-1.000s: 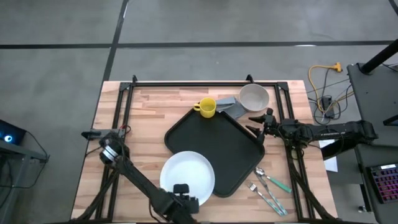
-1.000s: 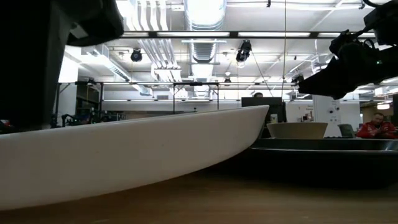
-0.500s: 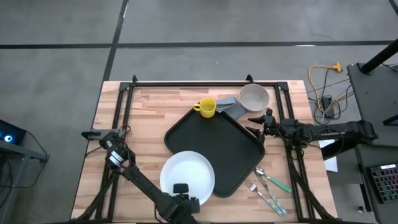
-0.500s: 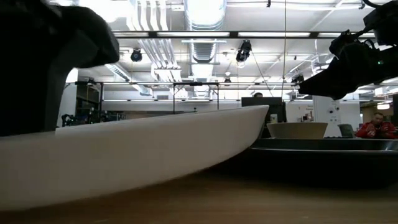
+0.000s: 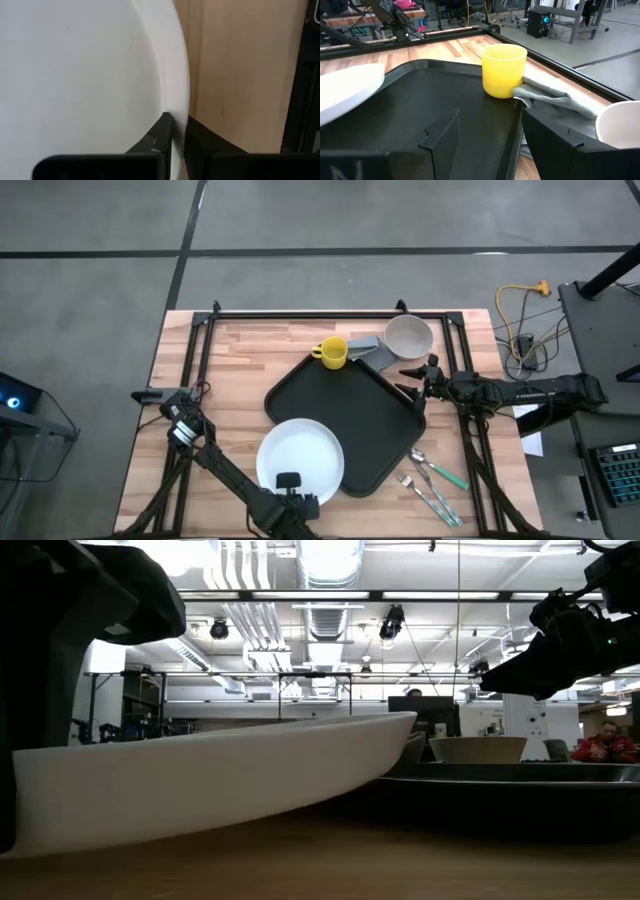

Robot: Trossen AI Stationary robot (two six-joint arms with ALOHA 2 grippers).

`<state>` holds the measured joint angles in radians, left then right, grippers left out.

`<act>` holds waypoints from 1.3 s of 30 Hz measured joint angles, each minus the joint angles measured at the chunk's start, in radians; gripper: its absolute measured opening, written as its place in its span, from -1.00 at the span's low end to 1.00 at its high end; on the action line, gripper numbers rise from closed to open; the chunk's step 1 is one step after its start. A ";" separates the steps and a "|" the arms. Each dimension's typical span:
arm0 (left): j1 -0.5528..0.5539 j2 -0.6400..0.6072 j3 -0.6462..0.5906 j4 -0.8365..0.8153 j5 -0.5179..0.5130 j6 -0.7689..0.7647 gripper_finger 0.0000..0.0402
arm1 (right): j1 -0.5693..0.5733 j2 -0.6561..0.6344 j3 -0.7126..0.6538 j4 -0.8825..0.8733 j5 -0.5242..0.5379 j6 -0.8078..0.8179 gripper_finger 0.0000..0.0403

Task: Set up tray
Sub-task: Put the white plate at the bottom of the yellow mug on the black serving tray

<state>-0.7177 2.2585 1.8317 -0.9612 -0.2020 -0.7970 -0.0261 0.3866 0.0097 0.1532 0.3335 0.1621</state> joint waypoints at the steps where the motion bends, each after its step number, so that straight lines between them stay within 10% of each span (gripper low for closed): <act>1: 0.000 0.000 0.000 0.000 0.000 -0.002 -0.94 | 0.000 0.000 0.000 0.000 0.000 0.001 0.03; 39: 0.044 -0.098 -0.003 -0.209 -0.170 0.159 -0.99 | 0.000 0.002 0.000 0.001 0.001 -0.005 0.03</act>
<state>-0.6742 2.1609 1.8282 -1.1706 -0.3719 -0.6380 -0.0263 0.3882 0.0101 0.1541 0.3344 0.1570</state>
